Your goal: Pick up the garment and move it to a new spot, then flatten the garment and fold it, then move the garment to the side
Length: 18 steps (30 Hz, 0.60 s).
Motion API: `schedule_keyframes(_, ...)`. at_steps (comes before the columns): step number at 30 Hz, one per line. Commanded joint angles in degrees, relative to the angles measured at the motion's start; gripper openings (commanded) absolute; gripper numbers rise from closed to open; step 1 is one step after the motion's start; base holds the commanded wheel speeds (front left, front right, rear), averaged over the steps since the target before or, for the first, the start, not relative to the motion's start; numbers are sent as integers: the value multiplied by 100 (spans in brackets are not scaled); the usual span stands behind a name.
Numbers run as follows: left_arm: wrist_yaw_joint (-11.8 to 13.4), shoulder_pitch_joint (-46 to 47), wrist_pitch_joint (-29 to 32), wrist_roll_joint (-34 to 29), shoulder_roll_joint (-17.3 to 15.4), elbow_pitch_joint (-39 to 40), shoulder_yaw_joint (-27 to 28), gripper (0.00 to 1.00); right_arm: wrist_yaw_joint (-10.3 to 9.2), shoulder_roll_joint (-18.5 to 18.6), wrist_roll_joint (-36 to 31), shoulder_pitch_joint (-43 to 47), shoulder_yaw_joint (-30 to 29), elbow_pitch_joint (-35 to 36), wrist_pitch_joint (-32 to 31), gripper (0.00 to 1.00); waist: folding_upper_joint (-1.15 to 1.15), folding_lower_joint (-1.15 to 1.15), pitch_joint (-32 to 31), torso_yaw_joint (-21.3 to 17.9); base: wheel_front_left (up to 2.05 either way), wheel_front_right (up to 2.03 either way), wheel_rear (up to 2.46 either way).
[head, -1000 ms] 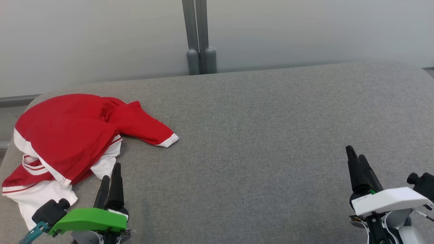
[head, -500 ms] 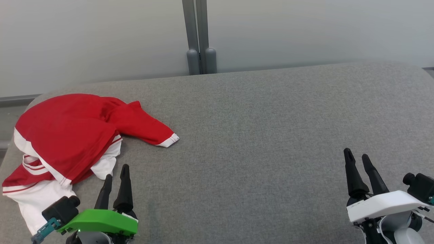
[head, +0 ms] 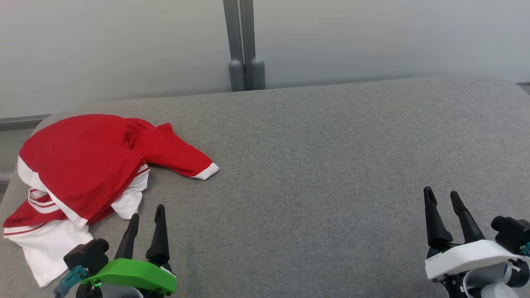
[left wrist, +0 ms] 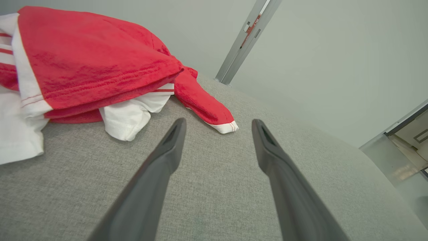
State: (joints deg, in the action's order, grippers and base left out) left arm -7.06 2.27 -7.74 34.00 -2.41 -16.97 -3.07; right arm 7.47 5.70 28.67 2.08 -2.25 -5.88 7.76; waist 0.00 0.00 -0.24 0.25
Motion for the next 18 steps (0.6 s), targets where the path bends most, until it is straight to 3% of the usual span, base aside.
schedule_keyframes(1, -25, -7, -66, -225, -44, 32, -16, 100, 2, 36, -183, 13, -25, 37, 65, 100, 0, 0, 0, -1, 0, 0, 0)
schedule_keyframes(18, -45, -77, -309, -1247, -57, -25, -73, 100, 3, 44, -1152, 116, -17, 36, 306, 100, 0, 0, 1, 13, 0, 0, 0)
